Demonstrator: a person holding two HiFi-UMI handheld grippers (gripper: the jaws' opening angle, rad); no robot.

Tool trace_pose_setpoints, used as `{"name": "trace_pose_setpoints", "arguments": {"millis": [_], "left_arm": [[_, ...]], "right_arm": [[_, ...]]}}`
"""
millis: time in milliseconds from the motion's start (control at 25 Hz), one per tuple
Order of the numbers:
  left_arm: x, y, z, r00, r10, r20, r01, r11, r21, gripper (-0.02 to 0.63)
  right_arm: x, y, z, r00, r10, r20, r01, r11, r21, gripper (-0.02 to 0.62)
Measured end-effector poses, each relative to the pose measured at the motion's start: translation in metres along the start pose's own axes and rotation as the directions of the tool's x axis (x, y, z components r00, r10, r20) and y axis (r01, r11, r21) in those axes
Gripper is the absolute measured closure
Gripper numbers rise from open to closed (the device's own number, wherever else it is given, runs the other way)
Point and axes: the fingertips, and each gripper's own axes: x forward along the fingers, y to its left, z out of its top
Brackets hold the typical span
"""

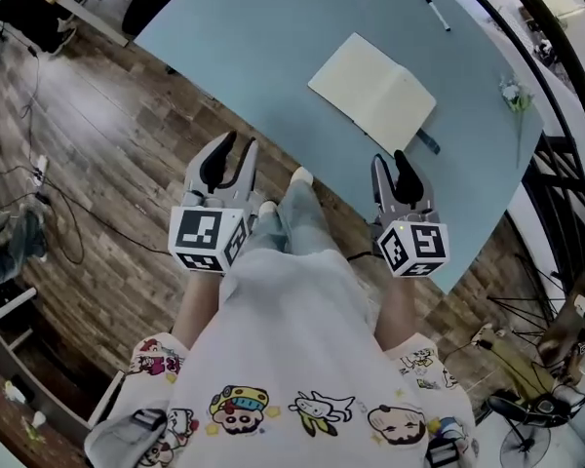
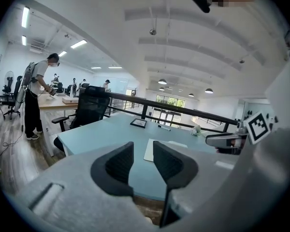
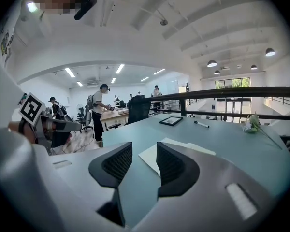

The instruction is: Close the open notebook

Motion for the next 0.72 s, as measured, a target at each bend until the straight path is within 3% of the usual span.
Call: {"name": "trace_pose_setpoints", "arguments": {"millis": [400,720], "left_arm": [[0.118,-0.02,0.06,0.992,-0.127,0.011,0.126,0.991,0.053,0.486],[0.172,-0.05,0.081,0.978,-0.206,-0.009,0.206,0.975,0.088,0.486]], "right_arm": [[0.047,-0.075,0.028,0.996,-0.093,-0.011,0.094,0.995,0.045,0.443],[0.055,-0.116,0.04,0.99,-0.143,0.001,0.143,0.986,0.086,0.442]]}}
